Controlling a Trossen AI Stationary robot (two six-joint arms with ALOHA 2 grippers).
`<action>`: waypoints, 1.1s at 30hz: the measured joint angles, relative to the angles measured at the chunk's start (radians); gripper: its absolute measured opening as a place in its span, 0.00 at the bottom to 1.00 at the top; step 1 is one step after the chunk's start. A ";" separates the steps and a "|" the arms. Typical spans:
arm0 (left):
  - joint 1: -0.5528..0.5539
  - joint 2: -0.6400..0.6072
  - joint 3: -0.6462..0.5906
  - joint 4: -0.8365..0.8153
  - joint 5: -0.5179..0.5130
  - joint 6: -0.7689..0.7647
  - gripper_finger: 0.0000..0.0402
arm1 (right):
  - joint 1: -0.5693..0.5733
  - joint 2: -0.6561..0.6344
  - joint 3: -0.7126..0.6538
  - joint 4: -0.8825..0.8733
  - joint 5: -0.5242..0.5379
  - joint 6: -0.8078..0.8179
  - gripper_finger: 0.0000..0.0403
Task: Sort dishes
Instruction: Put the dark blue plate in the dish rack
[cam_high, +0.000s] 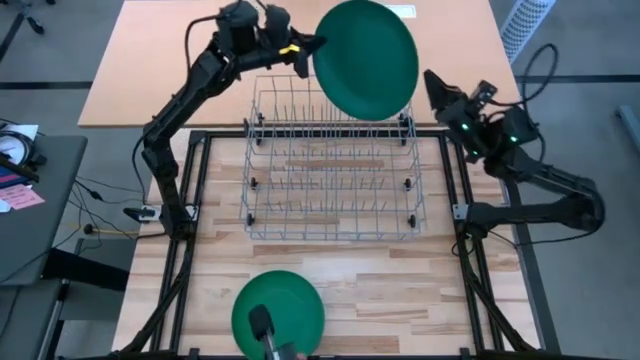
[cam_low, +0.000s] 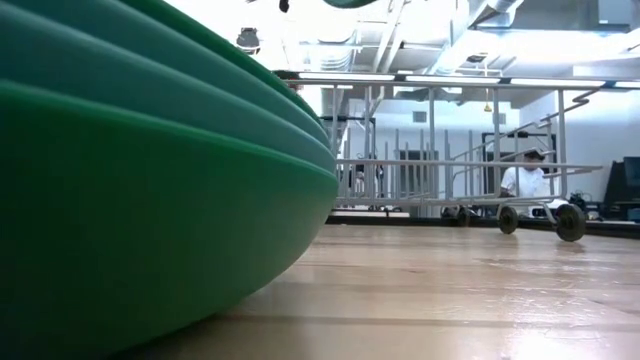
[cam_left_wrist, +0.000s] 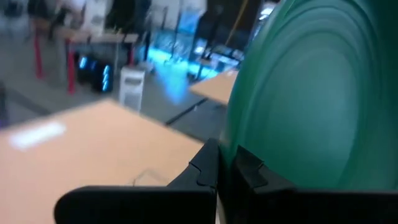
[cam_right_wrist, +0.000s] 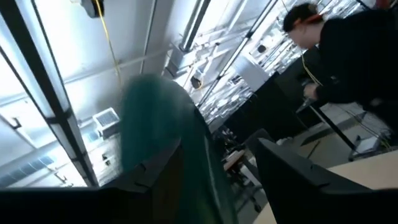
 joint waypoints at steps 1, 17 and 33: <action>0.003 0.000 0.000 0.018 0.018 0.047 0.00 | 0.005 0.022 0.021 0.001 -0.007 -0.002 0.51; 0.084 0.009 0.000 -0.015 0.334 0.311 0.00 | -0.017 0.125 0.148 -0.048 -0.038 -0.026 0.52; 0.183 0.249 -0.001 0.484 0.536 -0.132 0.00 | -0.233 0.150 0.146 -0.091 -0.343 0.032 0.61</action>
